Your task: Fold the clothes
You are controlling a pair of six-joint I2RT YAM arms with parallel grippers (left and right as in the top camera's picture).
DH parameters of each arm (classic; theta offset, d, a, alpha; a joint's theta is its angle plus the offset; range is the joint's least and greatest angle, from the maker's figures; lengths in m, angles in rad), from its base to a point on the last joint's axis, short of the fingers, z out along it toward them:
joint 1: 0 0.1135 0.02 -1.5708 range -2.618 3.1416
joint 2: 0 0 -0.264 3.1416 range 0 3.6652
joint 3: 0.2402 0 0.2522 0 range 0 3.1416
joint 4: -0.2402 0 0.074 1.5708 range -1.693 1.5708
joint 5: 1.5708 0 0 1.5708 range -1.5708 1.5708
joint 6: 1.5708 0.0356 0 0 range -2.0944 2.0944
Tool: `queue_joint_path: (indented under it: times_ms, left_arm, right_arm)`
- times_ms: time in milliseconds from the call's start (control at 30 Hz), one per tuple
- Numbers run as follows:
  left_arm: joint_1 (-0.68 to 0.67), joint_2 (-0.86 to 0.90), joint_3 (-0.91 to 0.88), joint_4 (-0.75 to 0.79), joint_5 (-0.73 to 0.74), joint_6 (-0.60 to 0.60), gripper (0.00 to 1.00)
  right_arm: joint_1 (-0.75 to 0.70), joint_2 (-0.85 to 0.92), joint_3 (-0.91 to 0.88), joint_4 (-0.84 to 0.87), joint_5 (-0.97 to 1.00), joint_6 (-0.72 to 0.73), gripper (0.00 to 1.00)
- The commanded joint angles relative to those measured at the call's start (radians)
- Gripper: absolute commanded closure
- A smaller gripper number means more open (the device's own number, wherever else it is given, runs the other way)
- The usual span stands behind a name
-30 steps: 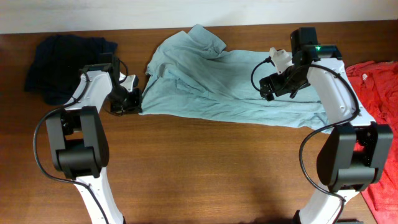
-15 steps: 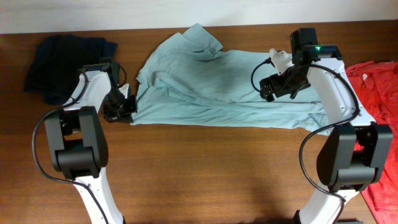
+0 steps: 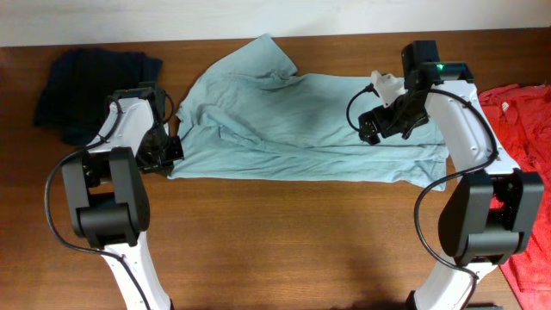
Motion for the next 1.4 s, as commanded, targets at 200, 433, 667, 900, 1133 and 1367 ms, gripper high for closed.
queue_joint_path:
  times_ms: [200,433,667,900,1133,1367]
  left_arm:
    - [0.011,0.011,-0.008,0.007,-0.048,-0.024,0.68]
    - [0.011,0.011,-0.008,0.008,-0.048,-0.024,0.01]
    - [0.011,0.011,-0.008,0.010,-0.048,-0.024,0.01]
    - [0.011,0.011,-0.008,0.010,-0.048,-0.024,0.01]
    - [0.011,0.011,-0.008,0.010,-0.052,-0.021,0.01]
    - [0.011,0.011,-0.008,0.010,-0.051,-0.021,0.00]
  right_arm:
    - [0.098,0.000,0.002,-0.012,-0.095,-0.164,0.06]
    - [0.212,0.001,0.002,0.031,-0.102,-0.167,0.02]
    - [0.312,0.001,0.002,0.142,-0.215,-0.159,0.02]
    - [0.361,0.001,0.002,0.132,-0.116,-0.159,0.03]
    - [0.361,0.001,0.002,0.132,-0.117,-0.159,0.07]
    - [0.361,0.001,0.002,0.135,-0.117,-0.159,0.08]
